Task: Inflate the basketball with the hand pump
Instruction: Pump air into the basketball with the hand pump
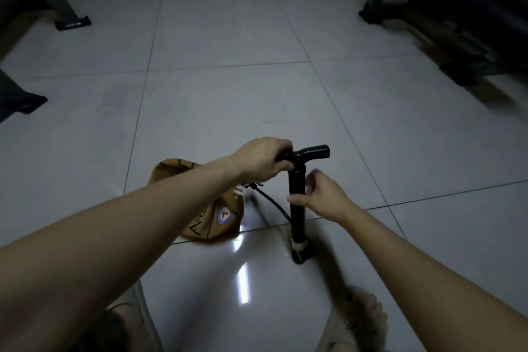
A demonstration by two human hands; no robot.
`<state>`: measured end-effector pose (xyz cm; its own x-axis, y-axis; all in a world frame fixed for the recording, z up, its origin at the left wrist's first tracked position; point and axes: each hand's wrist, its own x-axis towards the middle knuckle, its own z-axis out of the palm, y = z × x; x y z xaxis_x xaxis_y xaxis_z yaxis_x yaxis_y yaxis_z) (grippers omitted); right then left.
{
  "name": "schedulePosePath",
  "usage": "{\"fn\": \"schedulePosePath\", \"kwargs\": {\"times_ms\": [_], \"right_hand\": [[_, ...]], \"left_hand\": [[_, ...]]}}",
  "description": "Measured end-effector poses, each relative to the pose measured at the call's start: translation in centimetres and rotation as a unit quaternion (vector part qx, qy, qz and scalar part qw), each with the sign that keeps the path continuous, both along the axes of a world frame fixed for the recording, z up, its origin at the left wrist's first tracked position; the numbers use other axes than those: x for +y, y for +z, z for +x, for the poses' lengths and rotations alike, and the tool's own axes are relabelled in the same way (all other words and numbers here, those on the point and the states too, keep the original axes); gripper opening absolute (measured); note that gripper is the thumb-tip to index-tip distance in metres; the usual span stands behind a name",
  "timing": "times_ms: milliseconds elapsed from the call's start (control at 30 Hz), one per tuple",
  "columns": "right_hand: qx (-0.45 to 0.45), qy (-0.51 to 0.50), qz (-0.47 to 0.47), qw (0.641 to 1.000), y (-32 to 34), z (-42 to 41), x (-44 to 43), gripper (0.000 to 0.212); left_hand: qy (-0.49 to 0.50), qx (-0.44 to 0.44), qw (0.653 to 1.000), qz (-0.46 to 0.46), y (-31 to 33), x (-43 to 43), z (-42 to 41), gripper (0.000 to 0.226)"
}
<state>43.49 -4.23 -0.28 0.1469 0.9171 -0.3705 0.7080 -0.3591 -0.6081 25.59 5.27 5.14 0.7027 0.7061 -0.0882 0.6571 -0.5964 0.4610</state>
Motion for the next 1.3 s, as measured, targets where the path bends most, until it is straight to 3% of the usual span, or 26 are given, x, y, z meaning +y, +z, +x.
{"fn": "schedulePosePath", "kwargs": {"times_ms": [100,133,200,333,500,633,700,867,967,1133,1300], "right_hand": [[-0.011,-0.028,-0.179,0.983,-1.6,-0.1,-3.5,0.037],[0.004,-0.033,-0.199,0.979,-2.5,-0.3,-4.5,0.027],[0.0,-0.052,-0.159,0.986,-4.7,-0.4,-5.4,0.014],[0.076,-0.066,-0.069,0.993,-7.3,0.1,-4.6,0.046],[0.115,-0.065,-0.05,0.99,-9.1,1.9,-4.5,0.05],[0.099,0.019,-0.098,0.99,-8.2,2.9,-4.6,0.067],[0.098,0.058,-0.095,0.989,-7.4,3.5,-3.9,0.061],[0.22,-0.022,-0.123,0.968,-6.3,3.3,-0.2,0.019],[0.264,-0.014,-0.136,0.955,-6.3,1.1,0.7,0.021],[0.24,0.022,-0.15,0.959,-6.4,1.4,0.1,0.023],[0.231,-0.088,-0.128,0.96,-7.4,4.1,-3.3,0.022]], "left_hand": [[0.009,-0.043,0.999,-0.003,0.1,-1.3,0.0,0.018],[0.007,-0.05,0.999,-0.005,0.1,-1.5,0.1,0.017],[-0.012,-0.068,0.998,-0.01,0.4,-1.9,0.0,0.016],[-0.062,-0.101,0.993,-0.01,1.4,-2.0,0.0,0.015],[-0.132,-0.113,0.984,0.037,3.0,-1.7,0.9,0.018],[-0.164,-0.086,0.981,0.054,4.8,-1.6,2.2,0.022],[-0.195,-0.059,0.978,0.038,5.5,-1.6,2.6,0.022],[-0.252,-0.022,0.967,0.01,6.4,-2.1,2.7,0.023],[-0.256,-0.01,0.967,0.007,6.7,-2.0,2.5,0.023],[-0.233,0.001,0.972,-0.026,6.6,-2.1,1.2,0.024],[-0.188,-0.024,0.979,-0.074,5.8,-2.2,1.0,0.022]]}}
